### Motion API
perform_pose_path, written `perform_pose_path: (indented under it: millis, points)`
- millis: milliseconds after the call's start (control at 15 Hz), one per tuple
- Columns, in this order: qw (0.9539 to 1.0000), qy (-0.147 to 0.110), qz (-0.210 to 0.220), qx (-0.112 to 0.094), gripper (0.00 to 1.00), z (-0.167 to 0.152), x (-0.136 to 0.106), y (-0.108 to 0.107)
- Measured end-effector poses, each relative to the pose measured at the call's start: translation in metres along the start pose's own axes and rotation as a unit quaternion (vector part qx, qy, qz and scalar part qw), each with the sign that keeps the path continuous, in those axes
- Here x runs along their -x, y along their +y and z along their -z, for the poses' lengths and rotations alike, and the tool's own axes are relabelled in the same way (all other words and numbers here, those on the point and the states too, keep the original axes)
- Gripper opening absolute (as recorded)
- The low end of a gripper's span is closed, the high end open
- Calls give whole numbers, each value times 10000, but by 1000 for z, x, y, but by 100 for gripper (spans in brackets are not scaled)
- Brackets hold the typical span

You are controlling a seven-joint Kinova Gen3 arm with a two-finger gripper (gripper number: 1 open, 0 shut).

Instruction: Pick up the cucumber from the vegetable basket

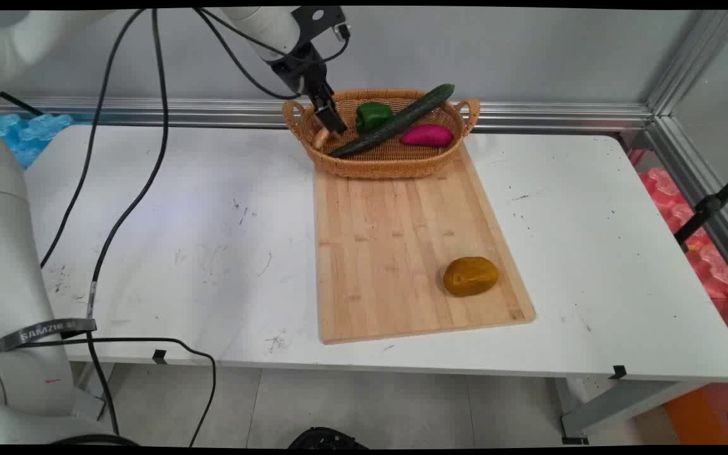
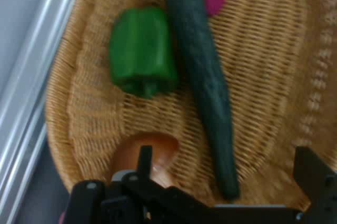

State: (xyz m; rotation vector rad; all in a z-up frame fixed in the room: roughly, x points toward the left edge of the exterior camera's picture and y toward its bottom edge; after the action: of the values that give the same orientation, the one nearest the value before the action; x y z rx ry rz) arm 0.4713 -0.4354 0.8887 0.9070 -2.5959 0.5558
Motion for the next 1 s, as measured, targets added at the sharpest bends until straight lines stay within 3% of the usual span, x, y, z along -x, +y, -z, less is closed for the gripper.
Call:
perform_pose_path:
  millis: [267,667,1000]
  points:
    - [9992,100,384,46,100,-29,2,-11]
    - [9958,238,854,249,100,-71,3,-4]
    - [9930,376,1091,259,100,-99,0,-4]
